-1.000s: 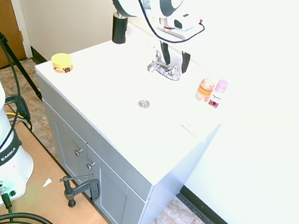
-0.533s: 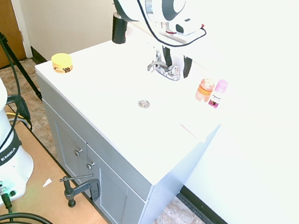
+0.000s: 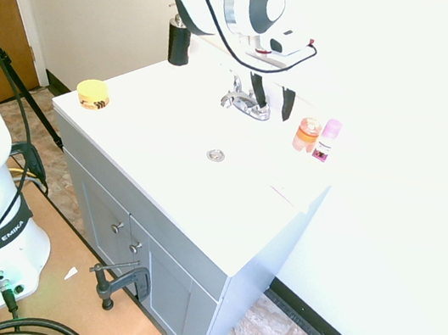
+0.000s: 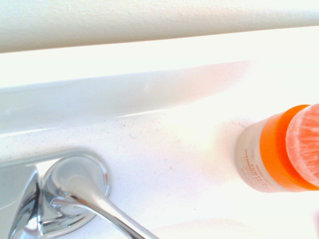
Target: Turn off the cold water
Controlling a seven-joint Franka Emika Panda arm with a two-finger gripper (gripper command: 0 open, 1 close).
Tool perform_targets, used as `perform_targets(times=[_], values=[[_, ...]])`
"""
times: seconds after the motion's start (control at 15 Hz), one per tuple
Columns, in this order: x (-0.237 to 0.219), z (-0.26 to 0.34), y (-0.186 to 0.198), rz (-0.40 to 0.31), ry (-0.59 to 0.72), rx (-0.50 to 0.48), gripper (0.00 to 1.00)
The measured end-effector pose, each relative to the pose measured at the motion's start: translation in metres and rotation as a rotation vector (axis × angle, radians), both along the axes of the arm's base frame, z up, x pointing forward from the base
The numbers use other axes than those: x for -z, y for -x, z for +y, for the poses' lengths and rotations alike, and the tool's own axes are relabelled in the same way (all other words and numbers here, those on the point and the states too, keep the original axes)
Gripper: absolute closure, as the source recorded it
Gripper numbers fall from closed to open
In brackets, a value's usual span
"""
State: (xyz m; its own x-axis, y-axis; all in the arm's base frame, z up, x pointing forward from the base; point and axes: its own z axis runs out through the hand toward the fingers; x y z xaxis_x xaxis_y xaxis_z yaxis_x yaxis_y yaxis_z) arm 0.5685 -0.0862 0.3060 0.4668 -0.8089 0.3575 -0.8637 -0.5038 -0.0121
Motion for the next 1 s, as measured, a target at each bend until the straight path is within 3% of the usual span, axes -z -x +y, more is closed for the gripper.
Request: perform_targets(times=[1.0], values=[[0.001,-0.01,-0.024,-0.015,0.013,0.028,0.0]])
